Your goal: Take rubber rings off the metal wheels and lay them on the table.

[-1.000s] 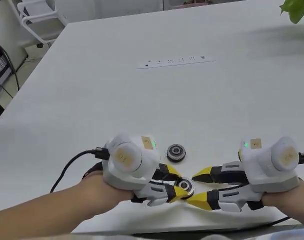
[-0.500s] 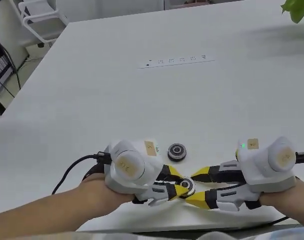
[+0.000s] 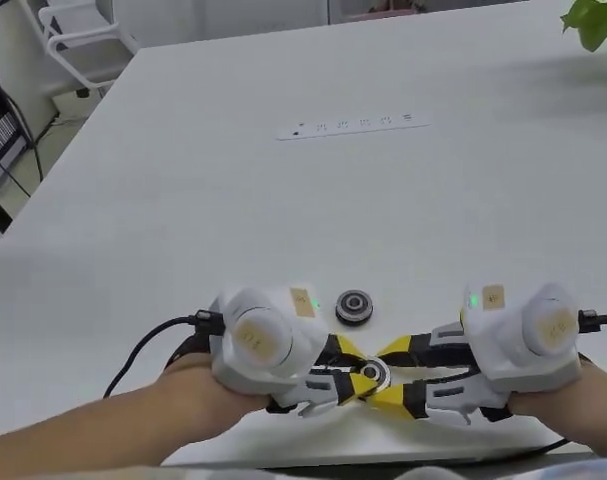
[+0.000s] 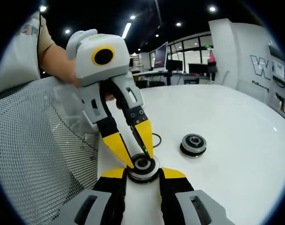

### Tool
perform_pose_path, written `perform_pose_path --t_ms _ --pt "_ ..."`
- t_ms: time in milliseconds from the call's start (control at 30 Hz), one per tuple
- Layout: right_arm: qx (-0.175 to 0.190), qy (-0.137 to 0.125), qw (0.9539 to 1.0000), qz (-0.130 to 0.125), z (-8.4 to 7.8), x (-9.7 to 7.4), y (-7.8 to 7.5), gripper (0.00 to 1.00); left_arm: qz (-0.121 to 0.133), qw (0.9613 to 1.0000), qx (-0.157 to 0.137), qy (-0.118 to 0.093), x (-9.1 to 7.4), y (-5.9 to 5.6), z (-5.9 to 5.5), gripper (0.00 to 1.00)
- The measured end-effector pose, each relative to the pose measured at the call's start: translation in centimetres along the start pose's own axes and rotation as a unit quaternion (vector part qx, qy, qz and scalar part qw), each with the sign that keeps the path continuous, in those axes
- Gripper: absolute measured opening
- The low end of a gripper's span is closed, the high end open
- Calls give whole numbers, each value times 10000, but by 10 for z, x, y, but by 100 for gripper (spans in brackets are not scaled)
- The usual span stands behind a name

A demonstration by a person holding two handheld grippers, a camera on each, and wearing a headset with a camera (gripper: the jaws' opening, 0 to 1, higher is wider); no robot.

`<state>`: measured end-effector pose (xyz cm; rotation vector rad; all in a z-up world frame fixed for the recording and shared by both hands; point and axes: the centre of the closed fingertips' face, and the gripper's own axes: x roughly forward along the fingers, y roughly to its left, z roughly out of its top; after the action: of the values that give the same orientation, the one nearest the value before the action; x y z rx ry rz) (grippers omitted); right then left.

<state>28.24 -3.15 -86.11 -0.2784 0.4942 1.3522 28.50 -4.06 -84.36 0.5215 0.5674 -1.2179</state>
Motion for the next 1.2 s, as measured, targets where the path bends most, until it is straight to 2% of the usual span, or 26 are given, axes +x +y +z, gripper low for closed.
perform_pose_path --t_ms 300,667,900,1100,1200 --pt "-35 50 10000 -49 -3 -3 -1 24 11 10000 -31 -41 0 0 -1 14" --pt "238 5 9997 -61 -10 -12 -4 16 1 10000 -35 -60 0 0 -1 14" --pt "357 -19 9993 -54 -11 -14 -3 14 9 10000 -57 -73 0 0 -1 14" --pt "479 0 9988 -83 -12 -16 -2 5 13 9999 -96 -87 -1 0 -1 14" --pt "560 6 9984 -105 -11 -16 -2 3 23 9999 -126 -94 -1 0 -1 14"
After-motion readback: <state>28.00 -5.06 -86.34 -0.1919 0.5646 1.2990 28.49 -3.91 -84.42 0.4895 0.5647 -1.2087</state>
